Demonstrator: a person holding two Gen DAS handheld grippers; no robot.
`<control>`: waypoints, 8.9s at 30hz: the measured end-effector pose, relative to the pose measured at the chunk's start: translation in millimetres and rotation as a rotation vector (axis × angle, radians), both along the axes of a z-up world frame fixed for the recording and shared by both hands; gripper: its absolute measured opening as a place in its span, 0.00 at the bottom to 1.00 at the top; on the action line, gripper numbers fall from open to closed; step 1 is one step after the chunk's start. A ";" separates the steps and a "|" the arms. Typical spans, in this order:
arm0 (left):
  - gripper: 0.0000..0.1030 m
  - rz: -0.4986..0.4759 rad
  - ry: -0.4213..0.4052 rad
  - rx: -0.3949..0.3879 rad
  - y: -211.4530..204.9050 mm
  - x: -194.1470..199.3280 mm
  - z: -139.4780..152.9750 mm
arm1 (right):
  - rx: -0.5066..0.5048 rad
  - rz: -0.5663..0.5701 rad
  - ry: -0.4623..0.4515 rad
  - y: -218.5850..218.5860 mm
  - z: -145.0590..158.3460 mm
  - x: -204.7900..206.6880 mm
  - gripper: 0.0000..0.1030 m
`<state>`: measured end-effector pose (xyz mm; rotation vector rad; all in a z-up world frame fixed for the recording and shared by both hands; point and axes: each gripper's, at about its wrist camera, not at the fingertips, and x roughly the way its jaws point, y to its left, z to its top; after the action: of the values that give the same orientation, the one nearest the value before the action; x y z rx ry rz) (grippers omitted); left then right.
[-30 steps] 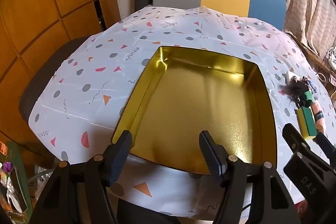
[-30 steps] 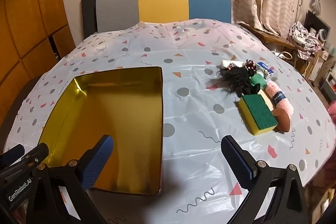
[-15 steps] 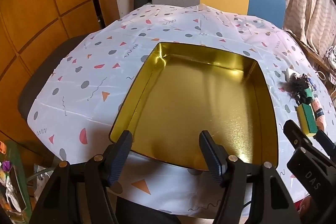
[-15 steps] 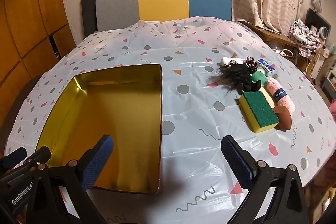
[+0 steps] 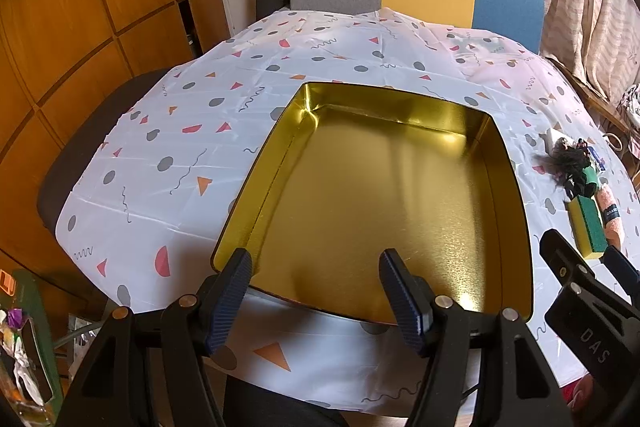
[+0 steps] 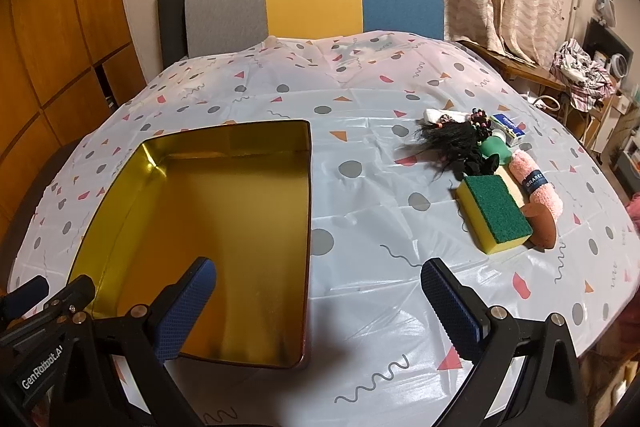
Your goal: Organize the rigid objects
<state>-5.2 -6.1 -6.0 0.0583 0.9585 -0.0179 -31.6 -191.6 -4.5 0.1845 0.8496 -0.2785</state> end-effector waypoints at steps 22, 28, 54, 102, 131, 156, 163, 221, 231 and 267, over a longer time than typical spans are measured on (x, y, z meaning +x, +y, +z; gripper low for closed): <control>0.65 -0.006 -0.004 0.004 -0.6 -1.7 0.0 | -0.032 0.021 0.009 7.0 -0.3 0.7 1.00; 0.65 -0.007 -0.005 0.003 -0.5 -1.7 -0.5 | -0.030 0.023 0.008 6.3 0.0 -0.2 1.00; 0.65 -0.019 -0.001 0.019 -9.4 -5.7 -2.3 | -0.013 0.010 0.014 -4.8 -2.3 -4.7 1.00; 0.70 -0.587 0.281 -0.371 -179.6 -24.3 -31.2 | 0.193 -0.281 -0.073 -304.4 -90.8 -61.5 0.64; 1.00 -0.641 0.253 -0.310 -385.1 56.6 -70.8 | 0.389 -0.438 -0.433 -313.7 -119.9 -107.7 0.41; 0.75 -0.672 0.218 -0.329 -311.4 42.9 -93.8 | 0.367 -0.448 -0.407 -312.5 -122.4 -105.1 0.42; 0.75 -0.686 0.196 -0.391 -270.4 24.9 -73.9 | 0.338 -0.440 -0.374 -308.8 -120.7 -100.7 0.44; 0.85 -0.145 -0.003 -0.359 42.9 130.2 -44.9 | 0.310 0.417 -0.026 4.1 -32.9 98.0 0.44; 0.85 -0.087 -0.053 -0.381 70.1 96.0 -47.9 | 0.413 0.319 0.080 29.8 -70.2 176.1 0.46; 0.85 -0.328 -0.113 -0.417 -4.4 37.7 -19.9 | 0.220 0.125 -0.102 -101.9 -43.4 4.0 0.81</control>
<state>32.5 -10.5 -25.9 -0.1679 0.8080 -0.5105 -27.5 -293.5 -47.9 0.3460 0.7862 -0.0571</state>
